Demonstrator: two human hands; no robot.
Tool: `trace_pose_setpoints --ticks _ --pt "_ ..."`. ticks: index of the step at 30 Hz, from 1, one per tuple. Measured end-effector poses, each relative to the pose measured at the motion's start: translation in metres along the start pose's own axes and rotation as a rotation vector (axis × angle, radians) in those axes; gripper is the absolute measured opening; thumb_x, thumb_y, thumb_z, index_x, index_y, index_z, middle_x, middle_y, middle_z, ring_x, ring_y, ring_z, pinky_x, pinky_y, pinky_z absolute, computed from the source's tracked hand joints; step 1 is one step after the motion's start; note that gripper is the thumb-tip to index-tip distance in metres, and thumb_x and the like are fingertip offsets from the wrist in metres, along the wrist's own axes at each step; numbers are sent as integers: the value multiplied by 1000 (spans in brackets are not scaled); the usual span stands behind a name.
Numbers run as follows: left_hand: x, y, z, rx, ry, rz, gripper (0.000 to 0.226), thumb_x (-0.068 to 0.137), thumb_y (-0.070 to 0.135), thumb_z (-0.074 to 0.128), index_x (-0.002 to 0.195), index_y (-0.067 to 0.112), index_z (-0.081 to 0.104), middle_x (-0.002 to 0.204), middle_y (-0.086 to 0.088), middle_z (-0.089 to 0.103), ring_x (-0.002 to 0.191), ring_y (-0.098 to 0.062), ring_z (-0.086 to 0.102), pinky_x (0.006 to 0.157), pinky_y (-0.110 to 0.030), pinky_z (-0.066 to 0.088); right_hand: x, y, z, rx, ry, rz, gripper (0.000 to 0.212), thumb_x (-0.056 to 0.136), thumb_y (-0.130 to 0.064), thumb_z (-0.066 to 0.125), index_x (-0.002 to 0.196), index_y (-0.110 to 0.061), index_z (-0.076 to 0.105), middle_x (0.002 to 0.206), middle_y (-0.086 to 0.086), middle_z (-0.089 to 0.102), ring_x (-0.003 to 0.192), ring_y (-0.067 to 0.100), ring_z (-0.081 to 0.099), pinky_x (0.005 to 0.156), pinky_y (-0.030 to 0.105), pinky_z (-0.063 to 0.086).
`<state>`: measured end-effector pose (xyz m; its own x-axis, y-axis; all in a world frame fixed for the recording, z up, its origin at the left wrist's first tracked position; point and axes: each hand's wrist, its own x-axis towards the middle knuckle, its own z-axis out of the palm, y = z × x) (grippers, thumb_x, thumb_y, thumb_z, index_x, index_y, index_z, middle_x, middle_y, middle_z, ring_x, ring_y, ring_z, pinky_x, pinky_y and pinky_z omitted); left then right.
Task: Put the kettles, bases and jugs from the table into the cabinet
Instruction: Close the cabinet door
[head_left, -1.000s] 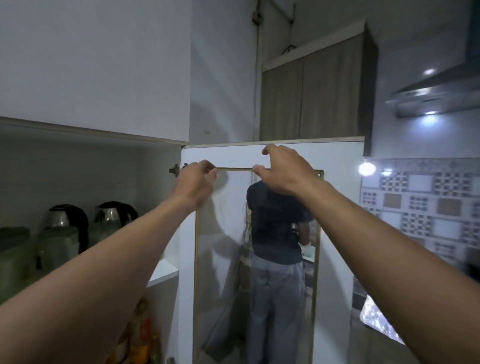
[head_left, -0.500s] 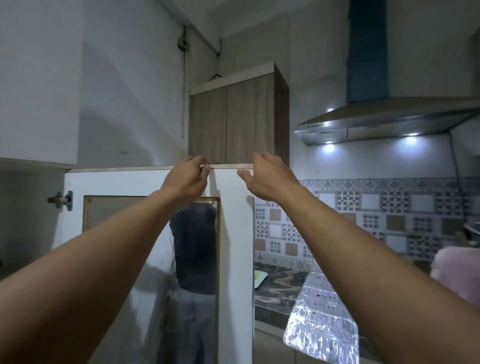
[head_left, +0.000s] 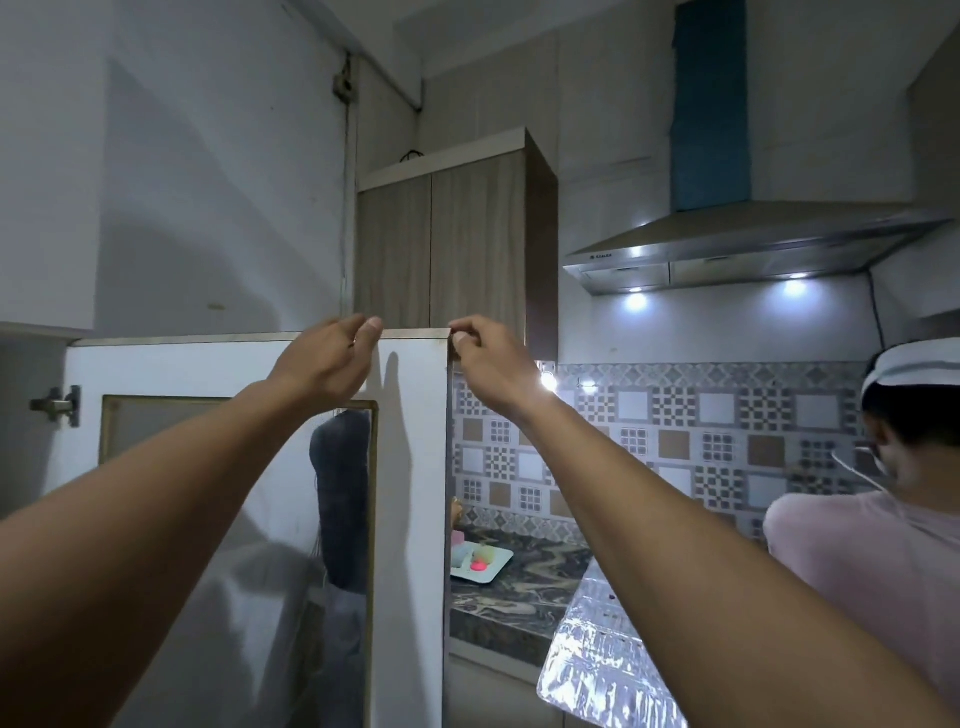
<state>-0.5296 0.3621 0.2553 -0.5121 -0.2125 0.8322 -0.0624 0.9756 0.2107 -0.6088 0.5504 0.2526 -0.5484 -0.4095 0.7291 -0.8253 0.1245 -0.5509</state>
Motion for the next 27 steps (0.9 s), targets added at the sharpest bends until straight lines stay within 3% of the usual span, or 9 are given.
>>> trace_pose_setpoints --ticks 7,10,12,14,17,19,23,25,27 --pt "-37 10 -65 -145 -6 -93 60 105 51 21 130 16 62 131 -13 63 121 -33 55 99 -39 41 -35 -48 -3 284 9 -8 24 103 -8 49 96 -20 70 98 2 74 93 19 74 86 46 61" --pt "-60 15 -110 -255 7 -114 59 106 50 24 122 16 69 125 -10 66 120 -28 56 94 -32 39 -57 -91 -1 332 -72 -38 22 103 -4 49 102 -8 71 96 7 73 85 19 72 80 43 61" --pt "-81 15 -145 -318 32 -118 61 104 53 23 116 20 73 127 -7 67 122 -23 57 102 -34 39 -72 -121 7 362 -137 -65 23 104 -4 48 109 -2 70 97 9 74 86 21 72 84 47 60" --pt "-103 17 -177 -362 39 -134 68 101 58 20 113 19 75 124 -5 69 118 -19 60 105 -37 41 -83 -146 18 450 -171 -63 23 103 -4 49 107 -3 72 93 7 75 84 19 73 87 49 59" --pt "-135 18 -223 -382 41 -164 75 97 64 19 117 17 74 123 -3 70 114 -16 63 96 -39 45 -99 -175 44 522 -251 -76 20 103 -10 54 100 -10 74 91 2 77 79 9 75 78 36 60" --pt "-159 14 -254 -390 66 -191 70 100 61 23 121 15 71 124 -4 69 113 -15 63 90 -35 47 -110 -195 69 544 -300 -94 19 103 -15 57 107 -10 75 99 4 79 89 12 76 81 35 61" --pt "-196 0 -304 -260 109 -228 61 98 60 32 118 17 70 123 -5 69 113 -17 63 101 -41 47 -129 -234 125 551 -376 -149 23 102 -22 60 120 -15 72 109 5 77 107 22 72 92 44 59" --pt "-210 -11 -328 -145 144 -232 53 96 58 40 107 17 72 111 -1 73 107 -17 66 99 -40 49 -136 -255 154 530 -398 -192 27 102 -23 60 127 -15 70 105 0 75 100 14 71 86 34 59" --pt "-225 -22 -351 -7 168 -257 37 98 46 50 108 16 69 107 -1 72 103 -16 67 91 -31 52 -143 -277 181 508 -418 -244 34 102 -26 59 133 -13 66 106 -4 74 94 4 70 88 26 56"
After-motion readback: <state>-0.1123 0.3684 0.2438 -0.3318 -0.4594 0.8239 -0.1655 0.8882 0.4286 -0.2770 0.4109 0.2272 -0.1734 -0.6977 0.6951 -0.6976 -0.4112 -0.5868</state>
